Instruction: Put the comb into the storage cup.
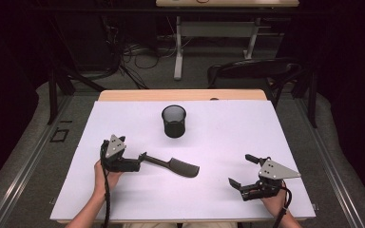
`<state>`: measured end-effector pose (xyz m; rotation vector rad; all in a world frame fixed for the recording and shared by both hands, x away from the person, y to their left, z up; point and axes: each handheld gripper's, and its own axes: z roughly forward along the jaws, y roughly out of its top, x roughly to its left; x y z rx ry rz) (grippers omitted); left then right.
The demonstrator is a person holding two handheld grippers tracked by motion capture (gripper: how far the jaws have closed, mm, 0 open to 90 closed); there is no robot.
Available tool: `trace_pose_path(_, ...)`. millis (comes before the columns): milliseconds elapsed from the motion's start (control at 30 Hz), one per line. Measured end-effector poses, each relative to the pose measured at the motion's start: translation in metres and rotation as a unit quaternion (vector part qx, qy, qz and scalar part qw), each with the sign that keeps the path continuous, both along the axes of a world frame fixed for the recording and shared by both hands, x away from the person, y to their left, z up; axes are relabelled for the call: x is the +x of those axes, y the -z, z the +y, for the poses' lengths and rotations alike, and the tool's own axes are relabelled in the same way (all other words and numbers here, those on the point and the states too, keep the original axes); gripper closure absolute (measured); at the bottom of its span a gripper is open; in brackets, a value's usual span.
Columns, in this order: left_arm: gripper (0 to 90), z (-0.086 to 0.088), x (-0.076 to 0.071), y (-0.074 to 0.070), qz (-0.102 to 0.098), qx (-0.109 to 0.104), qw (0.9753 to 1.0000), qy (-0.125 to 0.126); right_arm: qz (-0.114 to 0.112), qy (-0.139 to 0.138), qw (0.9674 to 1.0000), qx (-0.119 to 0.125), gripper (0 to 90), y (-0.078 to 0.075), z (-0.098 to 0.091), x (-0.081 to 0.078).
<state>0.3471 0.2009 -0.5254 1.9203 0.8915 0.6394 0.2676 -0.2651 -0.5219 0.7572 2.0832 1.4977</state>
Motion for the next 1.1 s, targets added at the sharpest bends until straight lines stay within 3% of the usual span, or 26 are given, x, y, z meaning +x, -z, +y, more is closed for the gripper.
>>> trace_pose_path(667, 2.2, -0.009, 0.017, 0.002, 0.023, 0.020, 0.9994, -0.013, 0.000, 0.001, 1.0000, -0.001, 0.0, 0.000, 0.000, 0.001)
trace_pose_path(1000, 30.1, -0.010, 0.019, 0.003, 0.031, 0.034, 0.9989, -0.012, 0.001, 0.003, 1.0000, -0.001, 0.0, 0.000, -0.001, 0.000)
trace_pose_path(1100, 42.6, -0.013, 0.023, 0.004, 0.044, 0.037, 0.9982, -0.014, 0.001, 0.003, 1.0000, -0.001, 0.0, 0.000, 0.000, 0.000)
